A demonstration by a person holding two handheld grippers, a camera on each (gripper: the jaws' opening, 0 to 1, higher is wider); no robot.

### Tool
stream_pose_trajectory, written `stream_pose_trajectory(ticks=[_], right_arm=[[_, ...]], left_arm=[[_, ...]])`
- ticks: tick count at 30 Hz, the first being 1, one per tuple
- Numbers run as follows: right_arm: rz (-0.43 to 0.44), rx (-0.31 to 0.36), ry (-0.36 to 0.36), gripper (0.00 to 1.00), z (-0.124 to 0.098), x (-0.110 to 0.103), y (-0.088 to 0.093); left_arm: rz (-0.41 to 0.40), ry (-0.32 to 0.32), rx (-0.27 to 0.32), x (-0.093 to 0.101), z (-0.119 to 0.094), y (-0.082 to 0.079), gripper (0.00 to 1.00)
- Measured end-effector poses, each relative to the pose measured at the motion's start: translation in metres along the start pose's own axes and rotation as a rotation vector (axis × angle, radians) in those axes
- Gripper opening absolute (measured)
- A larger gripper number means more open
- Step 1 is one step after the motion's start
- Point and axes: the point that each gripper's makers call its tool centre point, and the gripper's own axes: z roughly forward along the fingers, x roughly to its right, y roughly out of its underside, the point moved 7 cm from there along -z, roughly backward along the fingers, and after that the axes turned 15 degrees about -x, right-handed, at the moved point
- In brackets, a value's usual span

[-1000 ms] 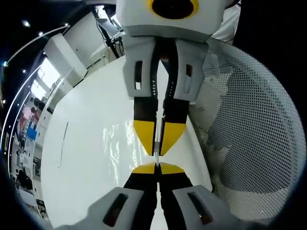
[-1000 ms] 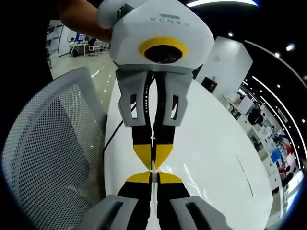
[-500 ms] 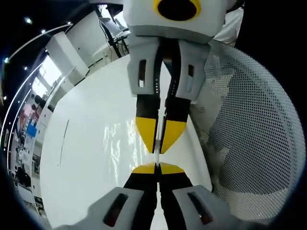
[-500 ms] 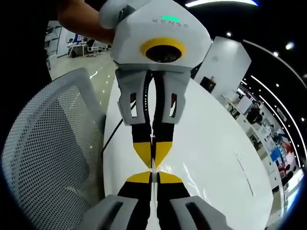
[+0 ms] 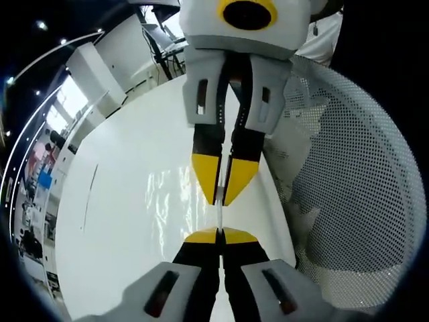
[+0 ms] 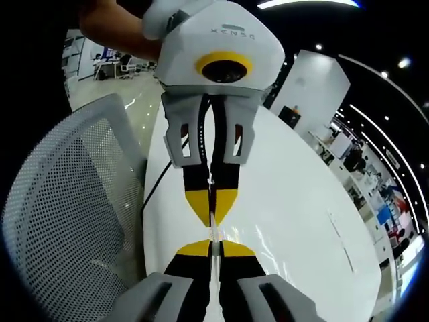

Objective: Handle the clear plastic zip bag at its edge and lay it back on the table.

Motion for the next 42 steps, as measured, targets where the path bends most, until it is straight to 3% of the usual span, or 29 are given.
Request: stream_pose_trajectory(ticks=[42], right_arm=[[0.008, -0.011, 0.009, 0.0, -0.0022, -0.0007, 0.0032]], left_arm=[[-0.027, -0.002, 0.006, 0.0009, -0.0036, 0.0069, 0.0]])
